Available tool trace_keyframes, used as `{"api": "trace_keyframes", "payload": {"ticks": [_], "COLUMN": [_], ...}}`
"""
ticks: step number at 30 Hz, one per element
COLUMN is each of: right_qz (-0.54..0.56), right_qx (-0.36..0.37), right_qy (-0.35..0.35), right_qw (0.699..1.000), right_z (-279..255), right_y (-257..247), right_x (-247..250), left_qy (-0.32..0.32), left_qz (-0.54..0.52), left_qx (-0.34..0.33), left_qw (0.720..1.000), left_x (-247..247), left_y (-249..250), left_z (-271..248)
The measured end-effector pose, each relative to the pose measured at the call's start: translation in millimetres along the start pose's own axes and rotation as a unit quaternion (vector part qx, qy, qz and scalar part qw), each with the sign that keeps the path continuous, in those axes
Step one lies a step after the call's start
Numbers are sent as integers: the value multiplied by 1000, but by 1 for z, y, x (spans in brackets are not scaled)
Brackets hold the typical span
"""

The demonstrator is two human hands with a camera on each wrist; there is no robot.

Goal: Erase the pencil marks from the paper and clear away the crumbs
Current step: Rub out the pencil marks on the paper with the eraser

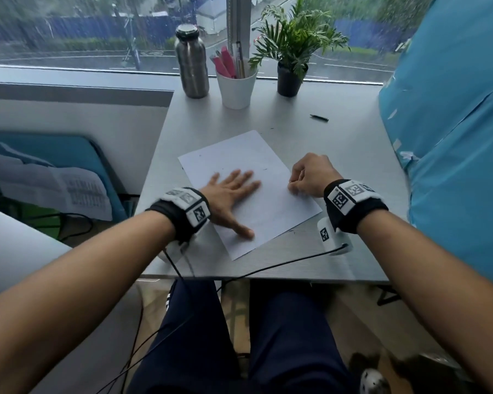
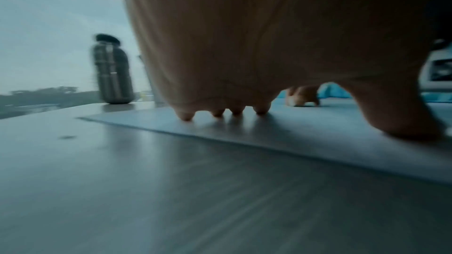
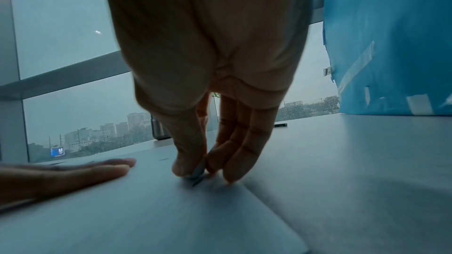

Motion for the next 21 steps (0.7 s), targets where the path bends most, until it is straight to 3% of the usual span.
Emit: {"api": "trace_keyframes", "payload": {"ticks": [6,8,12,16,21], "right_qz": [-4,25,25,63,18], "right_qx": [-14,13,85,54,117], "right_qy": [50,63,23,72,-3], "right_qw": [999,998,996,994,993], "right_z": [-9,-14,-16,-10,-30], "right_y": [-11,-22,-53,-52,-73], "right_x": [-2,-9,-32,-26,-52], "left_qy": [19,29,20,2,-7], "left_qz": [-33,-45,-61,-60,-56], "left_qx": [33,42,64,75,71], "left_qw": [999,998,996,995,996], "left_x": [-2,-5,-10,-8,-9], "left_y": [-22,-20,-13,-12,-11], "left_z": [-5,-4,-3,-2,-2]}}
Point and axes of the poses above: each hand's wrist, its own z-axis towards the middle knuckle, its own x-axis out of the back of the hand, y = z × x, the point moved 4 cm from there along z, towards the middle knuckle, and after that the axes turned 11 degrees about -y, right-handed, at the moved point
